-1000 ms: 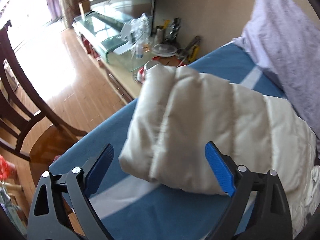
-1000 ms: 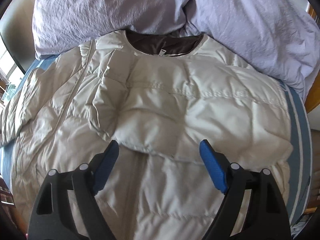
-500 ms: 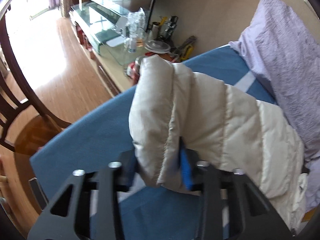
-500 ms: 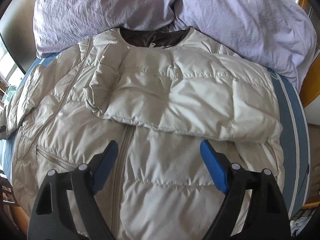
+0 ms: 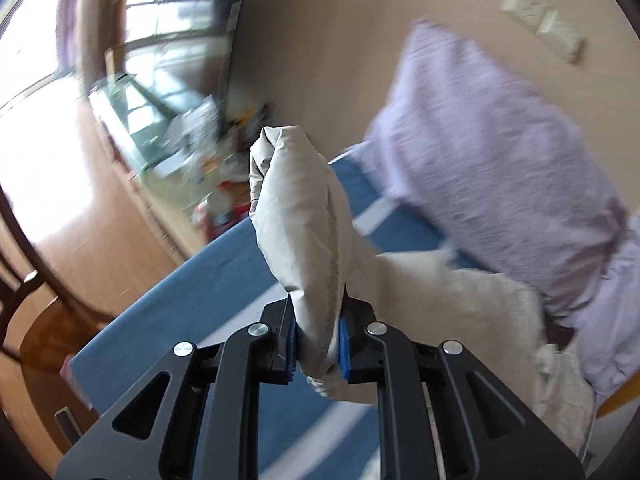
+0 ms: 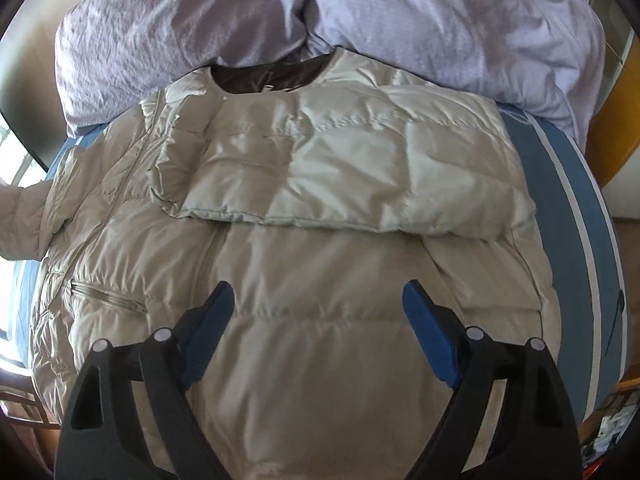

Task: Fold large clothes
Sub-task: 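Grasp the other sleeve cuff with the left gripper, fold it across, release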

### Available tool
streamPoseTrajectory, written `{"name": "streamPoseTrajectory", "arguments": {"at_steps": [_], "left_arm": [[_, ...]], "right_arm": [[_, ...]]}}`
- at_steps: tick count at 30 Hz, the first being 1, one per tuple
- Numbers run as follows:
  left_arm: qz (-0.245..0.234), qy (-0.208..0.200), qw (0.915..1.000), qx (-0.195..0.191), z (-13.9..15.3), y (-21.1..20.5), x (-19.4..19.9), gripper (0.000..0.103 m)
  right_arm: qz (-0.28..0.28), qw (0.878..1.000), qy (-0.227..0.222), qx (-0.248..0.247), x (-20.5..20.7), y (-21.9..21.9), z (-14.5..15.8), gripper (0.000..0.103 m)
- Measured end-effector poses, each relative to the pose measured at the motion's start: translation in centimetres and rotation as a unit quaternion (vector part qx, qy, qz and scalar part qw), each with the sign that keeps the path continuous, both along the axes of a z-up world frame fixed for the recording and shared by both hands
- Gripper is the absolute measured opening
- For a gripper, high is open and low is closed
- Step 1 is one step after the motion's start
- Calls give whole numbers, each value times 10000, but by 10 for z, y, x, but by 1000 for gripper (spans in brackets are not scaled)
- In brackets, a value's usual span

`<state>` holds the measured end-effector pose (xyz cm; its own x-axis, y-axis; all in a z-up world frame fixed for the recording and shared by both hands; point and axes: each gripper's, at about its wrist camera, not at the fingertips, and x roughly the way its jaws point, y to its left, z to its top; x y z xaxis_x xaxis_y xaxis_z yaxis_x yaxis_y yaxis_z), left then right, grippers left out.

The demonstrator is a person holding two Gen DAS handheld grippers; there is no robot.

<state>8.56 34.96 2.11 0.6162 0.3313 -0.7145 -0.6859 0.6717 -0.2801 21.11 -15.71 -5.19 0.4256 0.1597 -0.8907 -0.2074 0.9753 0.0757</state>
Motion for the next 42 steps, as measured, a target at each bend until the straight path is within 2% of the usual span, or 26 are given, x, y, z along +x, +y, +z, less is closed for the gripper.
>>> {"name": "streamPoseTrajectory", "arguments": {"at_steps": [7,11,16,22,31,36,39,42], "left_arm": [[-977,-519,9938,134,51,-74,48,14],[-1602,-760,9841,104,70,-123,76,14],[-2281,-848,9698,166,77,-180,108,14],[-2972,-494,9534,139,52,-244,147,14],[-3611,394,9315,163,-21,-321,185,14],[-3709,834,9249,111,-57,-346,196,15],[-3727,944,9231,112,-62,-353,197,17],[-3773,970,9209,114,-62,-357,195,27]], "right_arm": [[-212,9996,14,178,-6,-28,1,86],[-358,9991,25,236,-7,-45,1,86],[-565,9979,60,295,-7,-69,-2,86],[-829,9959,75,364,-6,-98,-4,86],[-1132,9926,244,369,-5,-127,-19,87],[-1172,9920,309,365,-3,-133,-25,87],[-1165,9920,323,360,-1,-133,-27,87],[-1164,9920,336,366,2,-132,-28,87]]}}
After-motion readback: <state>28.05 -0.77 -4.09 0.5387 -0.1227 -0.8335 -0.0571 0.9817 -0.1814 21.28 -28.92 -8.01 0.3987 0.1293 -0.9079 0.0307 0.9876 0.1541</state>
